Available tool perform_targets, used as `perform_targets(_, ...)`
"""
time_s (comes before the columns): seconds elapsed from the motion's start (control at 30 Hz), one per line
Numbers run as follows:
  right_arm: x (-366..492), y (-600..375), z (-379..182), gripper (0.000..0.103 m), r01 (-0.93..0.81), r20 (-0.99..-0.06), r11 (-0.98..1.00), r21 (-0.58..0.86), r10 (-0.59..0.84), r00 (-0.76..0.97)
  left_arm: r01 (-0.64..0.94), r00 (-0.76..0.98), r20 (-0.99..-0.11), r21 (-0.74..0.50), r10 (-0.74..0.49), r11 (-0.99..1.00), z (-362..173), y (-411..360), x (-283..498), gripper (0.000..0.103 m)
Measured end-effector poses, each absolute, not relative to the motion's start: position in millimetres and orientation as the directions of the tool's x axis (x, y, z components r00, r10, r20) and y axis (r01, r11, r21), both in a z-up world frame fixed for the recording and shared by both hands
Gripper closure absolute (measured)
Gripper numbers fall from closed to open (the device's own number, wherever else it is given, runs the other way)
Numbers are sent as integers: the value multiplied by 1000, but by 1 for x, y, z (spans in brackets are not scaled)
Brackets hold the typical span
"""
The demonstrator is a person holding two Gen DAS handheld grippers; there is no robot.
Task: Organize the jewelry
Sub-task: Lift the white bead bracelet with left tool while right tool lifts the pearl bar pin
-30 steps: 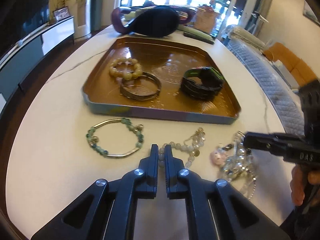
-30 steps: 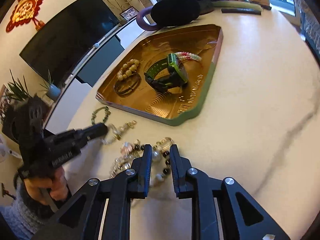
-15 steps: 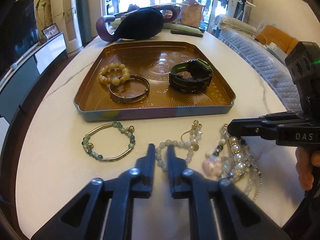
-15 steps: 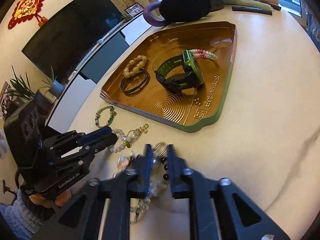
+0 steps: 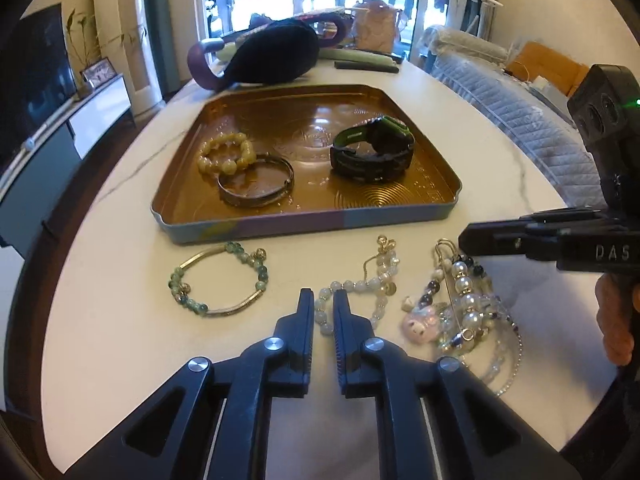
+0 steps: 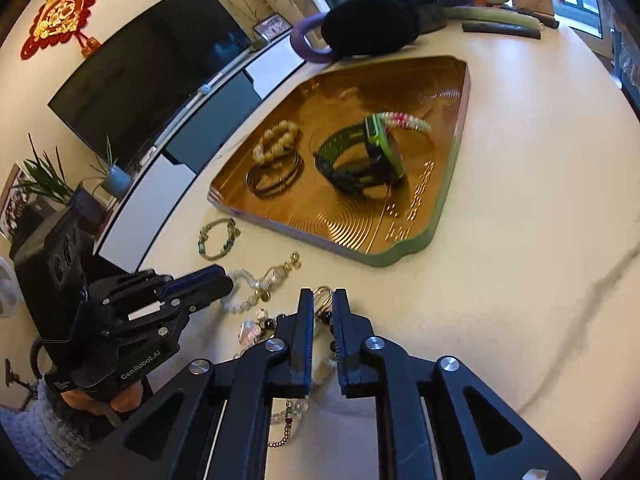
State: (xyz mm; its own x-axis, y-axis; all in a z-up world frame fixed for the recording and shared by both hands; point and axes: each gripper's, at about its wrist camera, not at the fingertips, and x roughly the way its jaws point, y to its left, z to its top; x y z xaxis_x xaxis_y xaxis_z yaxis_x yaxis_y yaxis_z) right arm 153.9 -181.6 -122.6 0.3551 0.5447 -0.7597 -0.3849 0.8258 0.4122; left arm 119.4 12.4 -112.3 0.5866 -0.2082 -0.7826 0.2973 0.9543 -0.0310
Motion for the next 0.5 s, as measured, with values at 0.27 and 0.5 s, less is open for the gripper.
perform_targets(0.27,153,-164,-125,82,-437,-801,851,291,467,375,304,586,-783,-24,-207,952,-121,9,124,54)
perform_targets(0.5,160,-180,-122,100,-406,-773,843,352,507,382,324,534,-792,-131,-295,937,-117,12,125,97)
